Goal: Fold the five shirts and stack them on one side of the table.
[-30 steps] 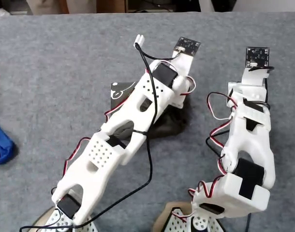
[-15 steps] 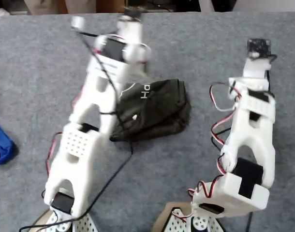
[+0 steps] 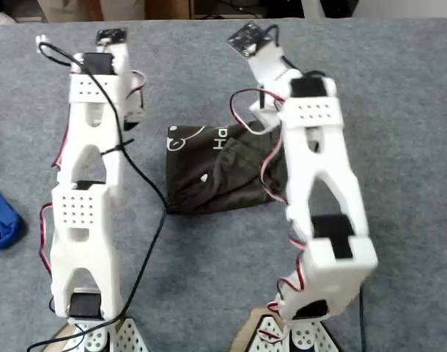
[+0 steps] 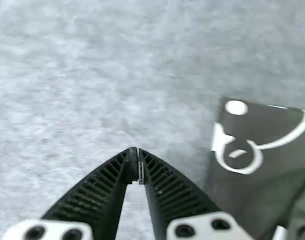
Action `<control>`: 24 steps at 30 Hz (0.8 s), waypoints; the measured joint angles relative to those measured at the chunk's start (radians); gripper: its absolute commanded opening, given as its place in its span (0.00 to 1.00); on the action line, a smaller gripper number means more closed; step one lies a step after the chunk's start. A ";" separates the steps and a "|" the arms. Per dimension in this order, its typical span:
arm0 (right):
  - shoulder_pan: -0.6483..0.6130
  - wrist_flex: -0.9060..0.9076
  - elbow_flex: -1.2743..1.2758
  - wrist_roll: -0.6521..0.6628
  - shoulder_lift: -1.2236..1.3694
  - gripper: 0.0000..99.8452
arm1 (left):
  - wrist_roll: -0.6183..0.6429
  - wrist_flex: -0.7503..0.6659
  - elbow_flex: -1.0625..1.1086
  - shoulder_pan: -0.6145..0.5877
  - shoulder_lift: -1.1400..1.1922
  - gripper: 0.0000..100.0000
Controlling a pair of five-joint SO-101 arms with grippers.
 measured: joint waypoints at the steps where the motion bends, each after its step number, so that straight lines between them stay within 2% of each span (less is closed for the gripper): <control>1: -0.005 0.035 -0.052 0.000 0.041 0.01 | -0.002 0.000 0.000 -0.020 0.000 0.02; 6: -0.029 0.262 -0.356 0.000 0.235 0.01 | -0.011 0.000 0.002 -0.106 0.000 0.02; 13: -0.034 0.528 -0.790 -0.002 0.446 0.01 | -0.011 0.000 0.051 -0.100 -0.052 0.02; 17: -0.035 0.597 -0.933 -0.011 0.528 0.01 | -0.011 0.000 0.222 -0.040 -0.219 0.02; 21: -0.035 0.605 -0.962 -0.014 0.529 0.01 | -0.011 0.000 0.439 0.074 -0.456 0.02; 24: -0.035 0.605 -0.964 -0.048 0.529 0.01 | -0.011 -0.032 0.568 0.114 -0.611 0.02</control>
